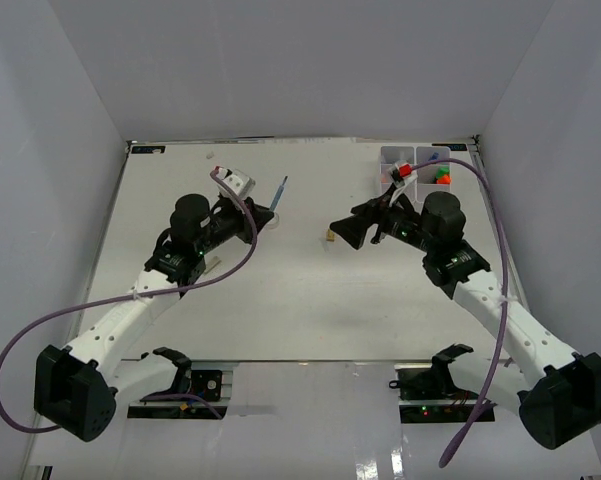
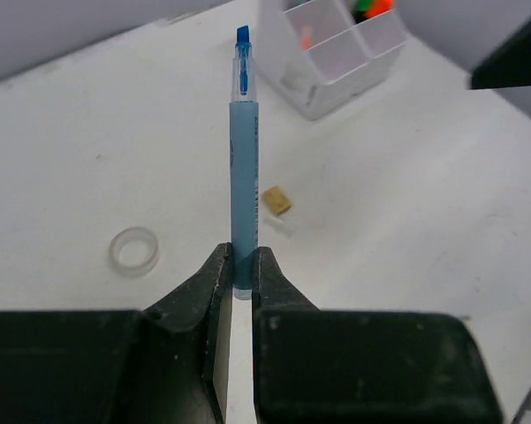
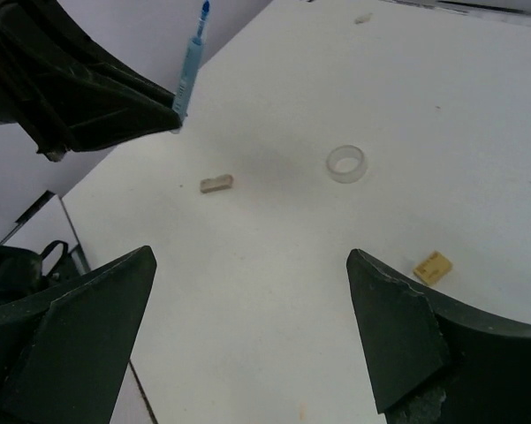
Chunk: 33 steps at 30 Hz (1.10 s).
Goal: Sort the stationery into containers
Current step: Pick up the pen from the center of the board.
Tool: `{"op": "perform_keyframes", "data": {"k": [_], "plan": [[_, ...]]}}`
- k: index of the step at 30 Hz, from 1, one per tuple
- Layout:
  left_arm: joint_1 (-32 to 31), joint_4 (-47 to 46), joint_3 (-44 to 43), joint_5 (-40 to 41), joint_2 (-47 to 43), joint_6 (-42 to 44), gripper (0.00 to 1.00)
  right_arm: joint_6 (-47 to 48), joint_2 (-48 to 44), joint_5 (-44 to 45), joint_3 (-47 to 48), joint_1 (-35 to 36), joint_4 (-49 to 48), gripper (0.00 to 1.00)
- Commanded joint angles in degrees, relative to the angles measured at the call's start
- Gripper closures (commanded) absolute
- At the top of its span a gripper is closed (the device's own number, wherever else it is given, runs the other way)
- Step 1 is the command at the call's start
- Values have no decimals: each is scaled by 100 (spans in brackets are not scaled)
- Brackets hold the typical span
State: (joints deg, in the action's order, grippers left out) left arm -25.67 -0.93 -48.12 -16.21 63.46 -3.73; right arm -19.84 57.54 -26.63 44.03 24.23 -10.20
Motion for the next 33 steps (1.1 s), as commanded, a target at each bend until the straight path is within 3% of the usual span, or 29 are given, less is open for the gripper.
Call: {"op": "perform_keyframes", "data": {"k": [1,9,15,26,33], "plan": [[-61,-890,408,-1480,-289,224,98,-161,230,-53,605,450,-369,4],[-78,-1524,821,-2132,-738,-49,98,-179,934,395,1274,1356,-799,0],[-78,-1726,1015,-2308,-862,-146,98,-135,1461,563,1687,1664,-870,10],[-78,-1788,1059,-2334,-959,-216,98,-64,1603,703,1749,1796,-1019,51],[-78,-1806,1024,-2492,-888,-295,92,-47,1585,616,1705,1796,-984,88]]}}
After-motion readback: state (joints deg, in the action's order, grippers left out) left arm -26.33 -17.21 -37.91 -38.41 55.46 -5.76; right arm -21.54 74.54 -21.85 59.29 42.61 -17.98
